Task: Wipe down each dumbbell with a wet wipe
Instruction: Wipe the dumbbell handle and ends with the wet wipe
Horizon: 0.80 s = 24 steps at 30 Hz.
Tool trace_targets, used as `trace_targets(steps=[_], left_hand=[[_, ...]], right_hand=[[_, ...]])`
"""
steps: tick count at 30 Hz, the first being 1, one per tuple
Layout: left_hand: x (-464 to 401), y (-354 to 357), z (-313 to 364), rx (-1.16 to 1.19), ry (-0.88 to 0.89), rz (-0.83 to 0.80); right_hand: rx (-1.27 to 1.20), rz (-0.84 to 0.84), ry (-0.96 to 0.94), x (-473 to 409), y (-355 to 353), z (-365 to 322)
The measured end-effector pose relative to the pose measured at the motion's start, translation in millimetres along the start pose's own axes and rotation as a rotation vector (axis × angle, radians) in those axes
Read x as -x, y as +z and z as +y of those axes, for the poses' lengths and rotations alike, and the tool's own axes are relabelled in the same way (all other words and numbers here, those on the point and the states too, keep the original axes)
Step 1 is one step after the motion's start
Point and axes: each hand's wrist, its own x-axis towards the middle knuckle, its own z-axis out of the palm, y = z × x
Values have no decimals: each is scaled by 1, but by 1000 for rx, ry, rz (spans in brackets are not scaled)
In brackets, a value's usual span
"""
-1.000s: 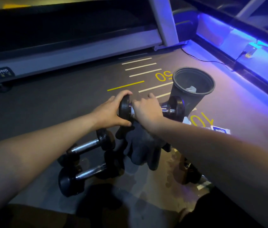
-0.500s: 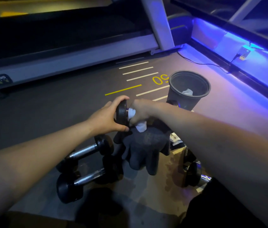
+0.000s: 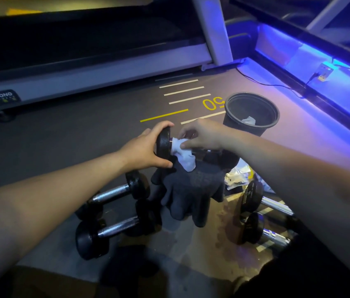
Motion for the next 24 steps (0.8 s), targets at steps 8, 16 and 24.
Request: trace_targets(steps=[8, 16, 24], left_hand=[[2, 0, -1, -15, 6, -1], [-1, -1, -1, -5, 6, -2], [0, -1, 0, -22, 19, 5]], right_hand=[[37, 67, 39, -15, 14, -8], [-93, 218, 47, -15, 23, -11], [46, 110, 62, -18, 20, -12]])
